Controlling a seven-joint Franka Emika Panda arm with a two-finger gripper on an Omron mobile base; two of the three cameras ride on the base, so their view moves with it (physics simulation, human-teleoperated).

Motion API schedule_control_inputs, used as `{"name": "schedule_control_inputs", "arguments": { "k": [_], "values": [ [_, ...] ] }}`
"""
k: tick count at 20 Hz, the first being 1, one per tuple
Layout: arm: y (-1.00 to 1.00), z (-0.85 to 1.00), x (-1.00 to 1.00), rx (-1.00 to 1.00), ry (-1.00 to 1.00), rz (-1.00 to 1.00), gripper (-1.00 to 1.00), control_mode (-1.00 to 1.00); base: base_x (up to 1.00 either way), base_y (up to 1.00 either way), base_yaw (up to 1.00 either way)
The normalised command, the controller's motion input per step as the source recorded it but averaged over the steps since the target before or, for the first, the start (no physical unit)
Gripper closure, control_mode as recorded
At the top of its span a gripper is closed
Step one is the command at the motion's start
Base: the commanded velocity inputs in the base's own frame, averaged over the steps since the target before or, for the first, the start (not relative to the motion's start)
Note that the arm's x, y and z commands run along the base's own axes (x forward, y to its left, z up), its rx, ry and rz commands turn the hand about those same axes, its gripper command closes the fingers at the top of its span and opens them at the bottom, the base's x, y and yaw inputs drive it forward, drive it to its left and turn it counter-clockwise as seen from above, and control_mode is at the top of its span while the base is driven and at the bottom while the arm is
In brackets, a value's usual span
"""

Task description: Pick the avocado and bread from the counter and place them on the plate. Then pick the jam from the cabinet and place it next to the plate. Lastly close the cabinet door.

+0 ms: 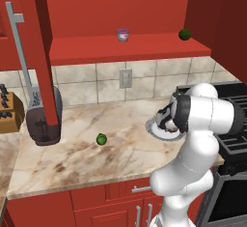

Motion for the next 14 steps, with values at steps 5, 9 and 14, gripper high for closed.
{"name": "schedule_control_inputs", "arguments": {
  "k": [5, 9, 14],
  "values": [
    [-0.03, 0.0, 0.03, 0.0, 0.02, -0.03, -1.0, -1.0, 0.0, 0.0, 0.0],
    [-0.05, 0.15, 0.0, 0.0, 0.0, -0.05, -1.0, -1.0, 0.0, 0.0, 0.0],
    [-0.04, 0.39, 0.0, 0.0, 0.0, -0.04, -1.0, -1.0, 0.0, 0.0, 0.0]
  ]
}}
